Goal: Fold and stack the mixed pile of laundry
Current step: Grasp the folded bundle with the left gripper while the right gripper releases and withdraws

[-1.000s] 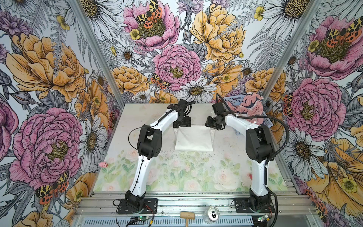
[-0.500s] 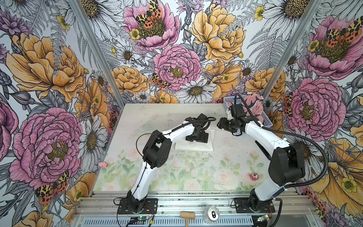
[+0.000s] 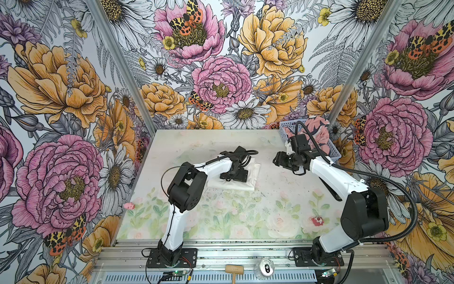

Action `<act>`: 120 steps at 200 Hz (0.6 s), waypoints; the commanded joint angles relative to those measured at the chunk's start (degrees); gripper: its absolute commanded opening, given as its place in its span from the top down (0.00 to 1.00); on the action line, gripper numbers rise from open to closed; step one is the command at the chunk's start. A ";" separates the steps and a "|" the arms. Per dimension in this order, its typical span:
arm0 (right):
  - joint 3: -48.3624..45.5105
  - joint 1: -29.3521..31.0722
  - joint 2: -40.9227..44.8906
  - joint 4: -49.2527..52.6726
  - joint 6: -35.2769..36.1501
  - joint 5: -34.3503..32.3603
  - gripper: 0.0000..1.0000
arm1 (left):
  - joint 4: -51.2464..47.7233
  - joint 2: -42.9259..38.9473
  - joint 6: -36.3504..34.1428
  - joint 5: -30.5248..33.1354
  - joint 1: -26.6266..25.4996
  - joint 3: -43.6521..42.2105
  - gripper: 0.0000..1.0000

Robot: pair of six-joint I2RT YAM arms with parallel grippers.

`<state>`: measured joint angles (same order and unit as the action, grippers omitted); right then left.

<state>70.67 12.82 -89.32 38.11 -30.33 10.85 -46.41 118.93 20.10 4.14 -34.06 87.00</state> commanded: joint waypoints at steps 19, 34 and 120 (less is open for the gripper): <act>0.05 0.36 3.13 0.48 0.40 1.48 0.34 | -4.26 -3.53 -8.15 6.61 13.24 -9.99 0.01; -0.50 0.62 3.70 0.50 0.10 1.78 0.34 | -4.09 -5.10 -10.67 7.11 17.13 -11.29 0.01; 0.20 0.89 4.87 2.68 0.24 5.55 0.33 | -4.01 -7.85 -28.78 13.09 37.76 -15.52 0.01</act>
<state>69.58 13.21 -85.82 39.07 -30.52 14.46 -47.11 110.13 -1.08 8.56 -1.48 75.22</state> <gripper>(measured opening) 0.665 0.990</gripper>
